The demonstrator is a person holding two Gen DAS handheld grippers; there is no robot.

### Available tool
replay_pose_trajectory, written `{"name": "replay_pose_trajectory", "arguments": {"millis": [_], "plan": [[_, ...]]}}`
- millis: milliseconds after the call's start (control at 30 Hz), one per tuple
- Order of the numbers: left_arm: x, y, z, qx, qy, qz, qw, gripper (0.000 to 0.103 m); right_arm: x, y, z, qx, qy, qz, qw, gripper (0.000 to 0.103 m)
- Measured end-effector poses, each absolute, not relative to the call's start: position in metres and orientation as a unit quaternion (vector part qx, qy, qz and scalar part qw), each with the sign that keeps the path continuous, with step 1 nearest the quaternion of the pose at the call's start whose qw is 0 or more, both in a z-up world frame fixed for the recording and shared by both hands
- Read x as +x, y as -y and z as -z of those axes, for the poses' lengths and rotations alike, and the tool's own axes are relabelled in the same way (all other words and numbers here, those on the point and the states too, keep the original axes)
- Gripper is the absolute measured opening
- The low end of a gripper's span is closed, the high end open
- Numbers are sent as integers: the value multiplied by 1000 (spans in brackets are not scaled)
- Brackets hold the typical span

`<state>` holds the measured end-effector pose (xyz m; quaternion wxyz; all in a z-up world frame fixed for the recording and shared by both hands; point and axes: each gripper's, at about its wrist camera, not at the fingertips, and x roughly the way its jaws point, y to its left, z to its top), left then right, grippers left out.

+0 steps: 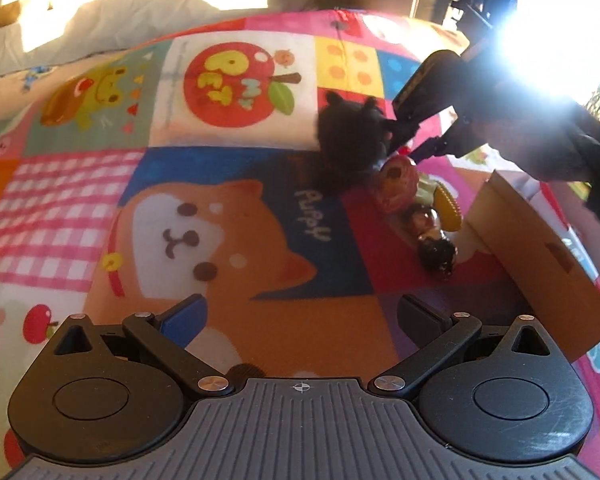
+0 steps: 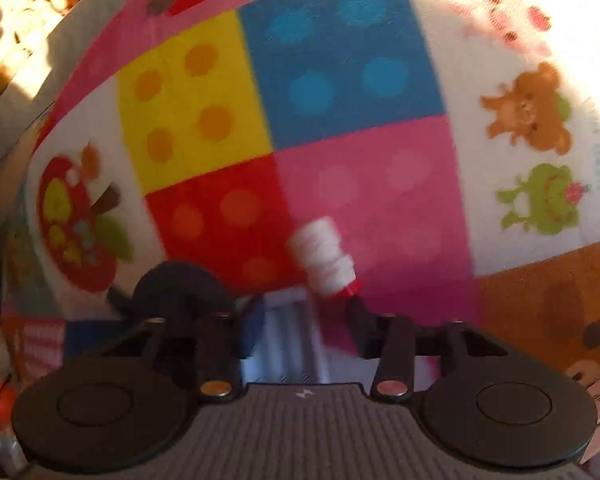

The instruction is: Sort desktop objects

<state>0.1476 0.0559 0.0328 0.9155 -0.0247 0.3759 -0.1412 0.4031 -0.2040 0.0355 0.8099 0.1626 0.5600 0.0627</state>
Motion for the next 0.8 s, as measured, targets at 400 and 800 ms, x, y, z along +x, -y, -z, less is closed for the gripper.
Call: {"name": "replay_pose_trajectory", "arguments": {"millis": [400, 800], "plan": [[123, -37, -29, 22, -378, 186, 907, 103, 284, 163, -43, 53, -629, -202, 749, 25], [81, 17, -41, 67, -371, 279, 883, 103, 210, 359, -110, 129, -442, -23, 888, 52]]}}
